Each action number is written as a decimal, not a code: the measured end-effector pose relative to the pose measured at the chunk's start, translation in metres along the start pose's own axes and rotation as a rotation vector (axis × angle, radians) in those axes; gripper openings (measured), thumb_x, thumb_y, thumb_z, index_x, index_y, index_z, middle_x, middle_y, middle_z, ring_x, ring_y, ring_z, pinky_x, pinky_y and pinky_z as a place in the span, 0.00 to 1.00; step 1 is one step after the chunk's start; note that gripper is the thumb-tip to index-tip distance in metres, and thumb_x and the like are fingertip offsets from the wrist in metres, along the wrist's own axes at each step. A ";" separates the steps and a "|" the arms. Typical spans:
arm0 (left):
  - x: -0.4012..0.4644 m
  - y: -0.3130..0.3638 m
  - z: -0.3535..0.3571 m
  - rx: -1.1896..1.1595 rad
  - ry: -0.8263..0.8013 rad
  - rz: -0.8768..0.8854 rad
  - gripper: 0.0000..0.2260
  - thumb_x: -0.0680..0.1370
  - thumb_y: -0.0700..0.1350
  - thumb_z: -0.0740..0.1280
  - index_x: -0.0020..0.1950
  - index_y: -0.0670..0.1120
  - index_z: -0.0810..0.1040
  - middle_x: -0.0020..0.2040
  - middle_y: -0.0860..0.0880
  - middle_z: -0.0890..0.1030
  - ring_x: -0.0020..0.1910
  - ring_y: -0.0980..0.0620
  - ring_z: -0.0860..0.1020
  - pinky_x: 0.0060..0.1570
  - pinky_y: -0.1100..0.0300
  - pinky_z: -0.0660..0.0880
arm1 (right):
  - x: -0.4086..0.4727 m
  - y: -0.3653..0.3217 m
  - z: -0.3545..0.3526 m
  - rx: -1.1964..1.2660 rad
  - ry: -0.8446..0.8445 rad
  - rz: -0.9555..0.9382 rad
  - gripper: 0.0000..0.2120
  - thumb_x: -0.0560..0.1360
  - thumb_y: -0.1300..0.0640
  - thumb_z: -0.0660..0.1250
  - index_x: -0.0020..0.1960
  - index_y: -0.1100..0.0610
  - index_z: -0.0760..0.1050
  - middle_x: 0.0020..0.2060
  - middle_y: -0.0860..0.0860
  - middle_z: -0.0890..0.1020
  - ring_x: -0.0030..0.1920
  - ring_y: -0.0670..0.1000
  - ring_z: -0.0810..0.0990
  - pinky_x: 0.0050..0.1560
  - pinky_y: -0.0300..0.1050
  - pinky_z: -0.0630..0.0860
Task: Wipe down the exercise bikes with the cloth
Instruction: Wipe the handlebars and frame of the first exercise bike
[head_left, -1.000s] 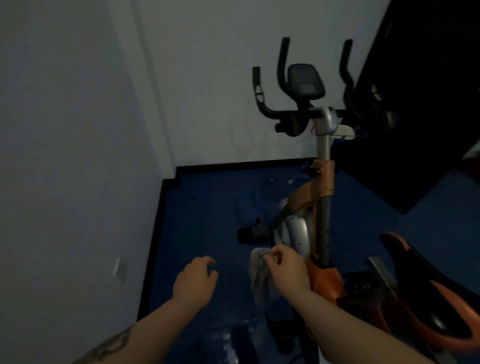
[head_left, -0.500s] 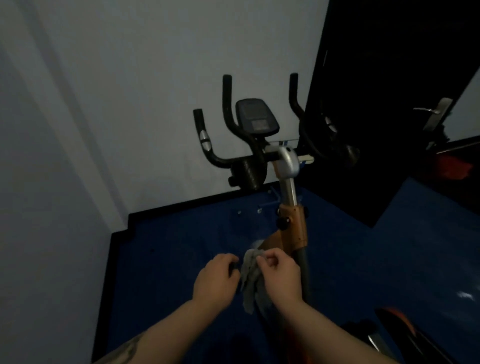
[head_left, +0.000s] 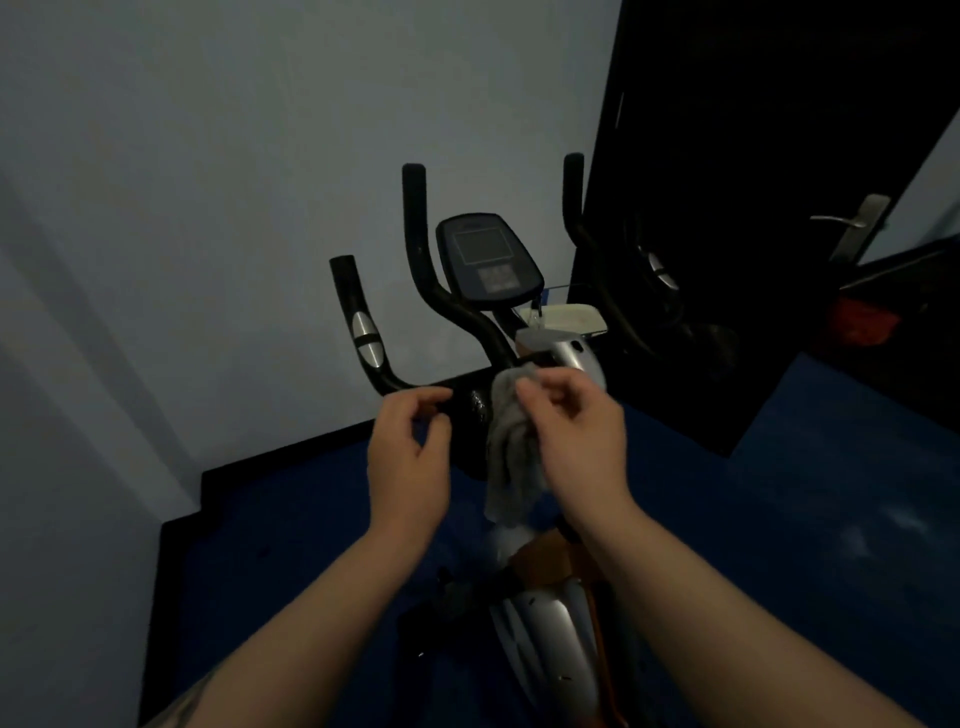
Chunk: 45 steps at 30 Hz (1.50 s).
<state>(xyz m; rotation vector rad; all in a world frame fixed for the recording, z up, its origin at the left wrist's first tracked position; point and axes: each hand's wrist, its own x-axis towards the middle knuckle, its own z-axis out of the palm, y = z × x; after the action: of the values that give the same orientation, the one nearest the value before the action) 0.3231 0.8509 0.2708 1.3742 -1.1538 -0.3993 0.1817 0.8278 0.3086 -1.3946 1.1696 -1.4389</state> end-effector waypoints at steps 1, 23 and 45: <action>0.009 -0.003 0.001 -0.053 0.012 -0.038 0.10 0.78 0.36 0.63 0.53 0.48 0.79 0.51 0.51 0.79 0.49 0.60 0.77 0.47 0.73 0.72 | 0.008 0.001 0.010 -0.018 -0.031 -0.019 0.03 0.75 0.55 0.68 0.48 0.53 0.79 0.41 0.51 0.83 0.42 0.46 0.82 0.44 0.38 0.80; 0.028 -0.042 0.036 -0.405 -0.228 -0.277 0.14 0.83 0.51 0.49 0.56 0.56 0.74 0.48 0.59 0.81 0.48 0.61 0.79 0.48 0.72 0.73 | 0.034 0.052 0.064 -0.937 -0.043 -0.585 0.09 0.77 0.53 0.62 0.51 0.54 0.78 0.41 0.49 0.81 0.39 0.50 0.77 0.36 0.47 0.71; 0.025 -0.043 0.036 -0.343 -0.162 -0.297 0.14 0.80 0.52 0.53 0.53 0.52 0.77 0.45 0.58 0.81 0.45 0.61 0.79 0.42 0.71 0.74 | 0.074 0.051 0.048 -1.243 0.074 -0.838 0.09 0.75 0.50 0.64 0.41 0.53 0.77 0.34 0.50 0.78 0.41 0.54 0.76 0.44 0.49 0.63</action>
<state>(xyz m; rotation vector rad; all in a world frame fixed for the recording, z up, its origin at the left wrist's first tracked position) 0.3218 0.8008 0.2349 1.2246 -0.9555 -0.8935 0.2215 0.7400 0.2769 -2.9608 1.7447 -1.2268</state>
